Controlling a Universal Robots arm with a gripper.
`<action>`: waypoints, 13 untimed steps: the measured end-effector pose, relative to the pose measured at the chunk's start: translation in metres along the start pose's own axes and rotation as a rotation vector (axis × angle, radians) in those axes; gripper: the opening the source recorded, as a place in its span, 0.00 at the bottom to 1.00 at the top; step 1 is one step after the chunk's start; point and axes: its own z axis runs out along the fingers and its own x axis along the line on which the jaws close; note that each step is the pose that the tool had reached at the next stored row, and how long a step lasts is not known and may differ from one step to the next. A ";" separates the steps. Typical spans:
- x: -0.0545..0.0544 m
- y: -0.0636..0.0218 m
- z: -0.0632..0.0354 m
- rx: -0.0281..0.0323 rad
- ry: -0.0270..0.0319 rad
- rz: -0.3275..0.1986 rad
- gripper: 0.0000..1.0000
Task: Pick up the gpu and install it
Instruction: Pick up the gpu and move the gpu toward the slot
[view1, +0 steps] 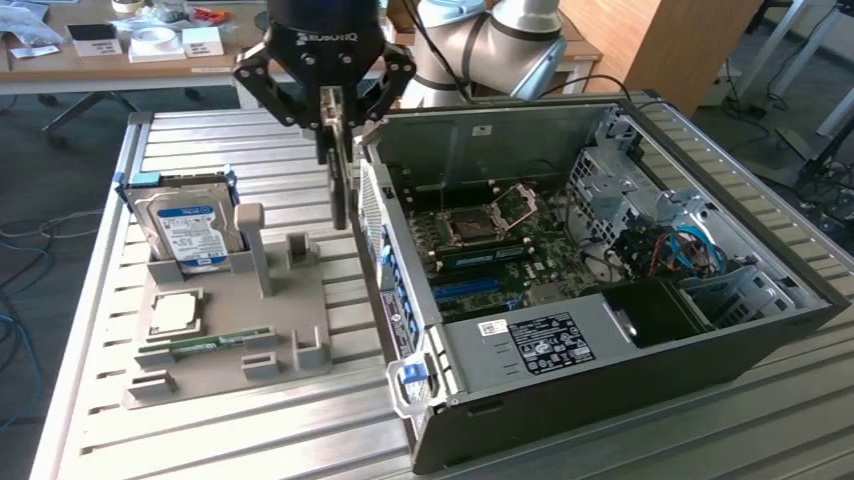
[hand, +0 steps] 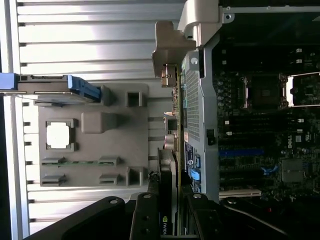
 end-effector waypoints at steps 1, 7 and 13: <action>-0.003 0.0002 0.0001 -0.0012 0.0001 0.000 0.26; -0.021 0.0011 0.0006 -0.0107 0.0005 0.000 0.26; -0.043 0.0023 0.0011 -0.0147 0.0008 0.000 0.26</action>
